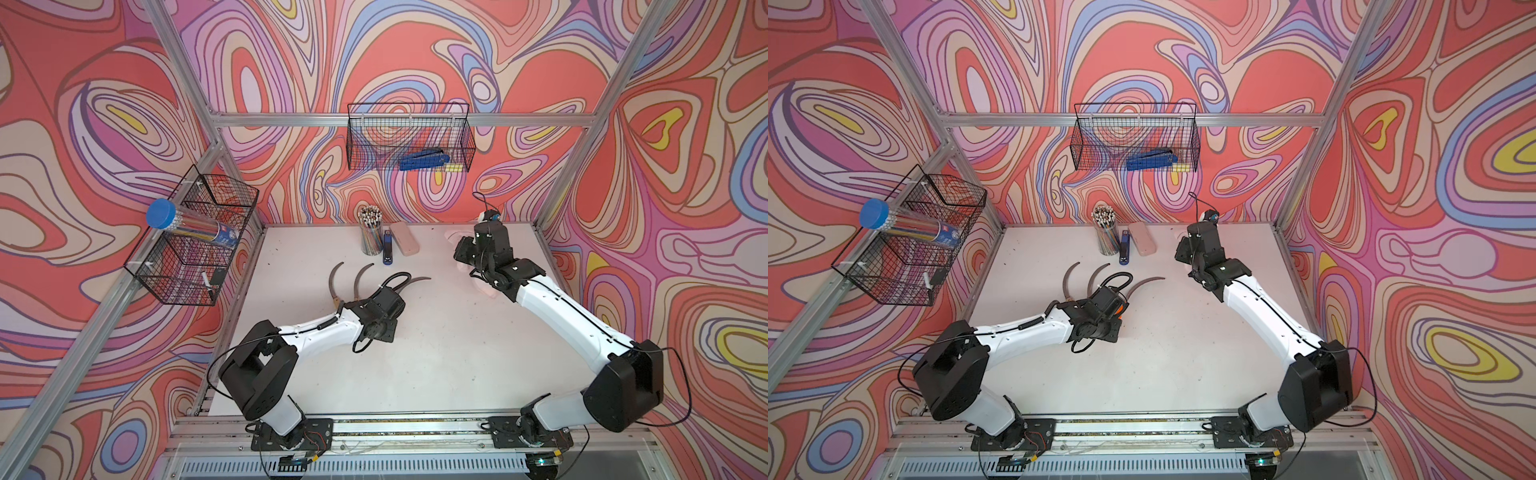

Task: Wipe small sickles with rags
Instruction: Wipe the small sickle.

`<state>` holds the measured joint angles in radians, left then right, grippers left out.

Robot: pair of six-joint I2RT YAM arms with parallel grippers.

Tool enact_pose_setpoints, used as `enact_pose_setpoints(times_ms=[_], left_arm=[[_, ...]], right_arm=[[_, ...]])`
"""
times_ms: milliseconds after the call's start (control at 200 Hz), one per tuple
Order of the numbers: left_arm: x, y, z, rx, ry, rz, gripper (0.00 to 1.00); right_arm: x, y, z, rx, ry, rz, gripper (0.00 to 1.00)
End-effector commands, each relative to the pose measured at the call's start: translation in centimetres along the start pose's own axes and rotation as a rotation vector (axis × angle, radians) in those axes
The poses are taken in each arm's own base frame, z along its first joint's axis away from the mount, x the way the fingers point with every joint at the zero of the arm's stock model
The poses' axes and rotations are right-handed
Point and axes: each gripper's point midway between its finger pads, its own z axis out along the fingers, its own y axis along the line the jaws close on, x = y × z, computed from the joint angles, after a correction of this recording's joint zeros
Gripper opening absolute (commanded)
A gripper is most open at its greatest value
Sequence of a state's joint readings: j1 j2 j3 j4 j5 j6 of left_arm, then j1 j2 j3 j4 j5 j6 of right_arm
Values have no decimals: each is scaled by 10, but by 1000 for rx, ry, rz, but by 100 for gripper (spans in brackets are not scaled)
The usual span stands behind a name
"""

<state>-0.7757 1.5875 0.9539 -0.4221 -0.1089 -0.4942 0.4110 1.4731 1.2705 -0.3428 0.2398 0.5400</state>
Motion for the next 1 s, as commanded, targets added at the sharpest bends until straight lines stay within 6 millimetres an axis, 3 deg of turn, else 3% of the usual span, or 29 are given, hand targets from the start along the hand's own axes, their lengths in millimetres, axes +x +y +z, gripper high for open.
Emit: enact_pose_setpoints(times_ms=[0, 95, 290, 446, 606, 746, 821, 901, 996], left_arm=[[-7, -2, -11, -5, -29, 23, 0], [-6, -8, -14, -28, -43, 77, 0], [-6, -46, -23, -67, -79, 245, 0], [-4, -55, -20, -24, -72, 255, 0], [-3, -51, -18, -48, -70, 259, 0], [-3, -56, -13, -43, -43, 265, 0], [-2, -57, -12, -37, -43, 268, 0], [0, -57, -11, -33, -39, 269, 0], [0, -60, -10, -25, -28, 270, 0]], right_arm=[[9, -4, 20, 31, 19, -41, 0], [13, 0, 29, 23, 47, -62, 0], [24, 6, 40, -3, 97, -86, 0], [35, 13, 57, -26, 149, -108, 0], [0, 34, 46, -99, 50, -136, 0], [-44, 73, 29, -216, 1, -154, 0], [-54, 88, 20, -290, -29, -153, 0], [-44, 90, 25, -323, -17, -150, 0], [-8, 82, 52, -314, 71, -147, 0]])
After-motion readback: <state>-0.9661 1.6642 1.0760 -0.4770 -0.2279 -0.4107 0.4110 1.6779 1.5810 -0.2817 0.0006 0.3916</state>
